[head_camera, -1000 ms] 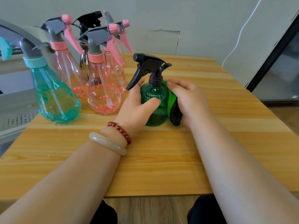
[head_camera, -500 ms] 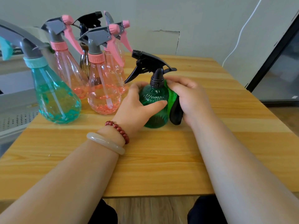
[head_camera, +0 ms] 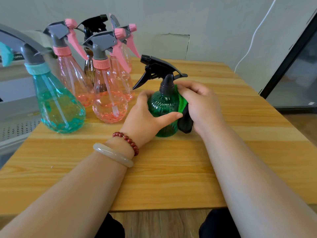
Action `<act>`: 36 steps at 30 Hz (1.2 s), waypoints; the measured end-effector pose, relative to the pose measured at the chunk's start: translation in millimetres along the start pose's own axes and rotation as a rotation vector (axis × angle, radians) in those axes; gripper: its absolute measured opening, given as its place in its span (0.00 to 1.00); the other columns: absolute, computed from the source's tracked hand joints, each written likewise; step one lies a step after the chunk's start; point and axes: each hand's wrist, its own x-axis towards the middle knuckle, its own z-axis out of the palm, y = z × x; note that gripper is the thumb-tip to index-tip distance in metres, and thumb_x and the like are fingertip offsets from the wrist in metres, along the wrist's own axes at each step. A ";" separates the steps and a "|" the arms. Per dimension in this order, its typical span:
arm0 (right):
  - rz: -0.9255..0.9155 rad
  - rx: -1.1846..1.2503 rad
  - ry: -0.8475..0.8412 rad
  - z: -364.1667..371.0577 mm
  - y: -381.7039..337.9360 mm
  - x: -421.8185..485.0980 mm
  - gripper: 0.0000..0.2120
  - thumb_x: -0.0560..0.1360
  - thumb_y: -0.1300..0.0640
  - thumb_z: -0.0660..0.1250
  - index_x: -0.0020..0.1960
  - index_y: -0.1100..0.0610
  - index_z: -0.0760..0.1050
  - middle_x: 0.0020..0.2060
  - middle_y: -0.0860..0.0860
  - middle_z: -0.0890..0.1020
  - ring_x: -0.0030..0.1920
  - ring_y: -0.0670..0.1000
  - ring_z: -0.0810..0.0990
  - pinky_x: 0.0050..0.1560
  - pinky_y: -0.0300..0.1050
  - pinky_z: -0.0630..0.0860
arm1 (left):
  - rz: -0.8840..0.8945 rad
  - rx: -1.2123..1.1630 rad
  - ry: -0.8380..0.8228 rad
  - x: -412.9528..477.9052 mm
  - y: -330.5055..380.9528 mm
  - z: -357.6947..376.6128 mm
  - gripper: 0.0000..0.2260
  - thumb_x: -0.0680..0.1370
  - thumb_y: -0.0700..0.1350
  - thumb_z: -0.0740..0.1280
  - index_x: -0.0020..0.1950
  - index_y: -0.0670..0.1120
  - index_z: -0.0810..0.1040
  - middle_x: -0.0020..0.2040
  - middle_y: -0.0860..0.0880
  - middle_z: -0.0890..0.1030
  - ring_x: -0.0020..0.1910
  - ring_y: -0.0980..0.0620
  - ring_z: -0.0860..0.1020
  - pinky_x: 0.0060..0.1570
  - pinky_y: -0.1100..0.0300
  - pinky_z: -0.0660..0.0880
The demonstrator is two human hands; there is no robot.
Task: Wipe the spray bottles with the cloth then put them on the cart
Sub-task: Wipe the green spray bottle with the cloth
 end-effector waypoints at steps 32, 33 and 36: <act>0.129 -0.010 0.000 9.6 -17.4 -20.1 0.18 0.81 0.49 0.60 0.37 0.46 0.84 0.39 0.45 0.85 0.46 0.50 0.84 0.57 0.58 0.79 | -0.003 -0.513 -0.076 -4.5 9.7 -3.7 0.29 0.64 0.58 0.72 0.63 0.51 0.74 0.49 0.55 0.84 0.46 0.60 0.84 0.40 0.66 0.79; 0.035 -0.078 0.007 9.9 -16.1 -20.9 0.17 0.82 0.49 0.60 0.41 0.45 0.84 0.41 0.43 0.85 0.49 0.47 0.83 0.60 0.53 0.77 | -0.004 -0.521 -0.076 -3.2 8.7 -4.9 0.28 0.66 0.59 0.73 0.63 0.52 0.74 0.51 0.55 0.84 0.47 0.59 0.84 0.41 0.65 0.79; -0.341 -0.277 0.003 14.1 -13.6 -27.7 0.16 0.82 0.54 0.57 0.65 0.54 0.78 0.62 0.42 0.78 0.63 0.37 0.73 0.67 0.31 0.65 | -0.030 -0.560 -0.037 2.7 5.1 -10.1 0.31 0.67 0.64 0.74 0.64 0.51 0.74 0.56 0.51 0.84 0.53 0.52 0.83 0.54 0.52 0.80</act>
